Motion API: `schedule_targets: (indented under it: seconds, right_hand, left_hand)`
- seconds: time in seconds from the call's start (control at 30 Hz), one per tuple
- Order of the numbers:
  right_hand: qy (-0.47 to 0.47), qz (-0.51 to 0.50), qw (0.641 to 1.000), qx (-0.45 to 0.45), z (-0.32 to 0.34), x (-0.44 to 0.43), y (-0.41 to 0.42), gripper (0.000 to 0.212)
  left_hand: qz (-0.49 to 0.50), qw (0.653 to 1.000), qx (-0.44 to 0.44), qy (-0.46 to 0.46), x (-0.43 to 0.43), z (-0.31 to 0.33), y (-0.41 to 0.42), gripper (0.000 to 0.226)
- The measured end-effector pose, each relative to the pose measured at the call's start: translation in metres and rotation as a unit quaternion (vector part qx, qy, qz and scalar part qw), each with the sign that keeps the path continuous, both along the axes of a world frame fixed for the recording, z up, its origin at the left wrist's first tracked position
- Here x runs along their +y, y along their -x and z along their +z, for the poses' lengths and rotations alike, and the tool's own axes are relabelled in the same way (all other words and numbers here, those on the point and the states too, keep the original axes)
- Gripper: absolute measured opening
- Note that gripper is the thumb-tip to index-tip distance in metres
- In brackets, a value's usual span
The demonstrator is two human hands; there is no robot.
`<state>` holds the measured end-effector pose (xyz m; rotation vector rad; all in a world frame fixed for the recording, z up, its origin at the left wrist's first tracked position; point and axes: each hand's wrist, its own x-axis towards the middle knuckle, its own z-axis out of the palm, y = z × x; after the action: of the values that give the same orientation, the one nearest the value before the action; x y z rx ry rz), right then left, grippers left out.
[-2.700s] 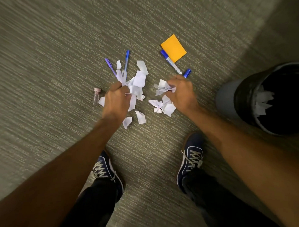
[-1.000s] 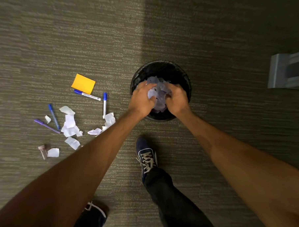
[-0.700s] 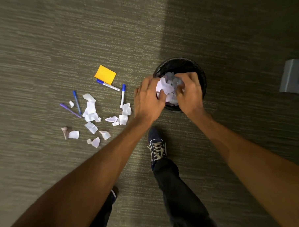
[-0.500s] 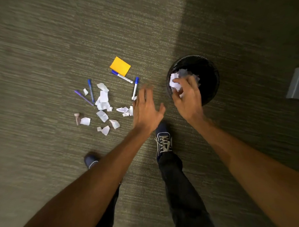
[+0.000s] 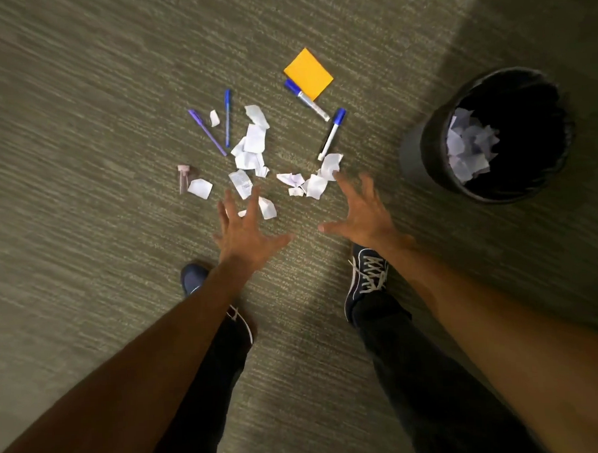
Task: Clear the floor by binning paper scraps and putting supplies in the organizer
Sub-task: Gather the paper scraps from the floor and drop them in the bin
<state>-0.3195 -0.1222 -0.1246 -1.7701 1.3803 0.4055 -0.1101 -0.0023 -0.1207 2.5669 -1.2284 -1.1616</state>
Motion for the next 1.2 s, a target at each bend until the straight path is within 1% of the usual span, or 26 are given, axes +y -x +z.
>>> schedule_targets:
  seconds: [0.07,0.17,0.3,0.37,0.47,0.6,0.73,0.83,0.9,1.0,1.07,1.2]
  right_hand:
    - [0.014,0.039,0.999,0.017,-0.040,0.002,-0.005,0.120]
    - [0.055,0.069,0.996,0.017,-0.093,-0.003,-0.012,0.127]
    - [0.088,0.037,0.995,0.024,-0.143,-0.010,-0.015,0.129]
    - [0.109,0.041,0.992,0.047,-0.158,-0.011,-0.015,0.127]
    - [0.147,0.080,0.983,0.072,-0.166,-0.005,-0.019,0.123]
    - [0.160,0.112,0.978,0.067,-0.167,0.000,-0.034,0.117]
    - [0.163,0.112,0.979,0.057,-0.169,-0.002,-0.056,0.105]
    - [0.174,0.132,0.975,0.046,-0.168,-0.002,-0.072,0.096]
    - [0.174,0.165,0.970,0.045,-0.168,-0.002,-0.084,0.090]
    - [0.185,0.221,0.956,0.046,-0.171,-0.001,-0.094,0.069]
    - [0.186,0.234,0.954,0.033,-0.171,0.000,-0.096,0.056]
    - [0.188,0.249,0.950,0.006,-0.170,0.002,-0.095,0.035]
  left_hand:
    - [0.003,1.000,-0.002,0.007,0.014,-0.039,-0.012,0.130]
    - [0.054,0.999,-0.008,-0.006,0.026,-0.091,-0.021,0.134]
    - [0.110,0.993,0.002,-0.036,0.030,-0.138,-0.024,0.134]
    - [0.136,0.990,0.010,-0.046,0.028,-0.153,-0.021,0.132]
    - [0.130,0.990,-0.011,-0.057,0.021,-0.161,-0.010,0.129]
    - [0.124,0.992,-0.012,-0.037,0.006,-0.164,0.004,0.120]
    - [0.123,0.992,0.000,-0.042,-0.013,-0.166,0.007,0.110]
    - [0.087,0.996,-0.007,-0.028,-0.023,-0.164,0.013,0.097]
    - [0.056,0.998,-0.018,-0.018,-0.027,-0.164,0.014,0.083]
    - [0.039,0.998,-0.040,-0.010,-0.031,-0.165,0.013,0.066]
    - [0.037,0.998,-0.045,0.005,-0.031,-0.164,0.012,0.057]
    - [0.018,0.999,-0.043,0.025,-0.031,-0.162,0.009,0.049]
